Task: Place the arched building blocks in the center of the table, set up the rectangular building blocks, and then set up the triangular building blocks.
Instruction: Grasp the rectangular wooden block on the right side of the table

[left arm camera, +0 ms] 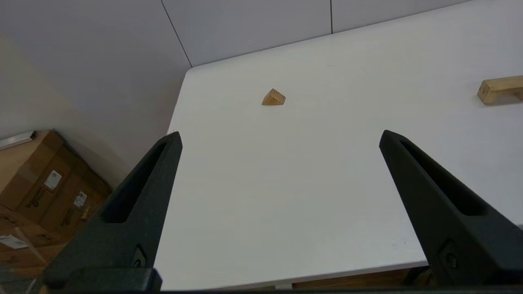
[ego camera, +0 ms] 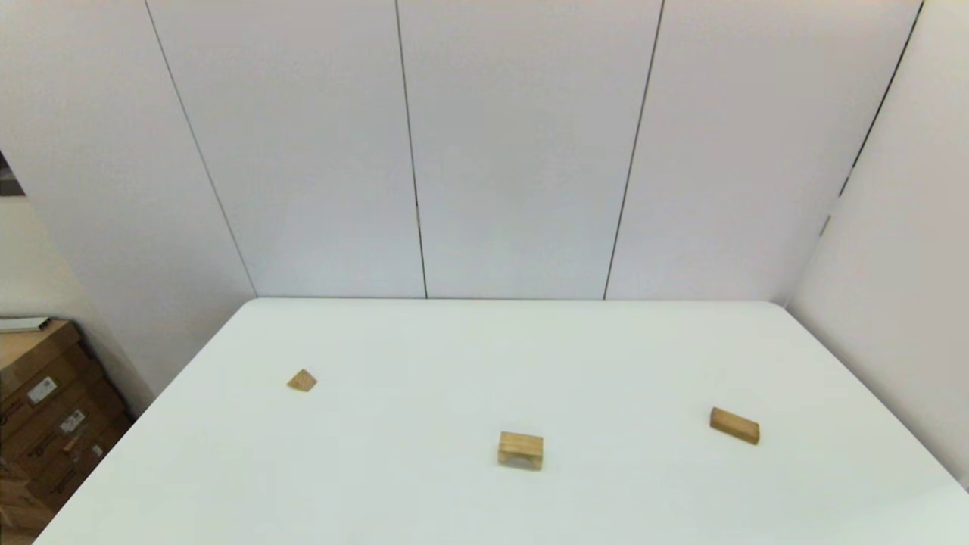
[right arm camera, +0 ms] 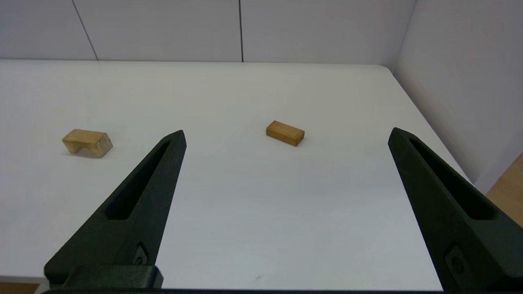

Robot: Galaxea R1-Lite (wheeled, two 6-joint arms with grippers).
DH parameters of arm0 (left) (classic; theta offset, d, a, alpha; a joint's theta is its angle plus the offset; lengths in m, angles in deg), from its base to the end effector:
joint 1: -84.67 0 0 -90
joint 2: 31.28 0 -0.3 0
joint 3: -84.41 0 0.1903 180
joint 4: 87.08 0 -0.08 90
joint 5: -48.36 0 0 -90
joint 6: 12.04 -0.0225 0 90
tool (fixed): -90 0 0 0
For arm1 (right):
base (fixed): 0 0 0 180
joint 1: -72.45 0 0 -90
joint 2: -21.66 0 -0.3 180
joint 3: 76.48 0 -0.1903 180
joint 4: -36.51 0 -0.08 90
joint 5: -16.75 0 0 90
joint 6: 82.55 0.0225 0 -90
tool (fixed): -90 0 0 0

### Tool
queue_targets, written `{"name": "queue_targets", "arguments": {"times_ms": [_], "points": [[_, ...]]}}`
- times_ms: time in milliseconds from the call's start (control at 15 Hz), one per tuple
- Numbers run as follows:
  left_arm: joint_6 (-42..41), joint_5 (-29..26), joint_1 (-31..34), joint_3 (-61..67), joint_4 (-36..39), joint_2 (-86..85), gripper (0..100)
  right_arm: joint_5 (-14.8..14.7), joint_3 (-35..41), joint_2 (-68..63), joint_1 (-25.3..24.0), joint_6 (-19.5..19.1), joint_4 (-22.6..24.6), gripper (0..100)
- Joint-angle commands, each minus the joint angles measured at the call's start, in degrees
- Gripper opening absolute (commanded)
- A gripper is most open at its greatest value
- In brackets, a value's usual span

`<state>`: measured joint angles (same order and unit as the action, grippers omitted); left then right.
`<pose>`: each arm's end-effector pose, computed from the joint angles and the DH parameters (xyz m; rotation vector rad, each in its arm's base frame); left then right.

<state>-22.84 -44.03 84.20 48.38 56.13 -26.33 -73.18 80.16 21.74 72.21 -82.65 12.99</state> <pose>-0.0339 -0.0007 0.1139 0.1866 0.0947 -0.0591 -0.0229 -0.0001 0.0751 -0.0017 0.0014 0.0054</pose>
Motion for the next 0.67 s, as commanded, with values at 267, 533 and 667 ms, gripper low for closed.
{"name": "queue_targets", "arguments": {"times_ms": [267, 533, 667], "points": [[1.84, -0.42, -0.06, 12.67, 13.86, -4.95, 100, 0.01, 0.09, 0.01, -0.02, 0.01, -0.02, 100], [4.47, 0.02, -0.06, 12.67, 13.16, -4.95, 100, 0.01, 0.09, 0.01, -0.02, 0.01, -0.02, 100], [7.29, 0.19, -0.06, 12.67, 13.16, -4.95, 100, 0.01, 0.09, 0.01, -0.02, 0.01, -0.02, 100]]}}
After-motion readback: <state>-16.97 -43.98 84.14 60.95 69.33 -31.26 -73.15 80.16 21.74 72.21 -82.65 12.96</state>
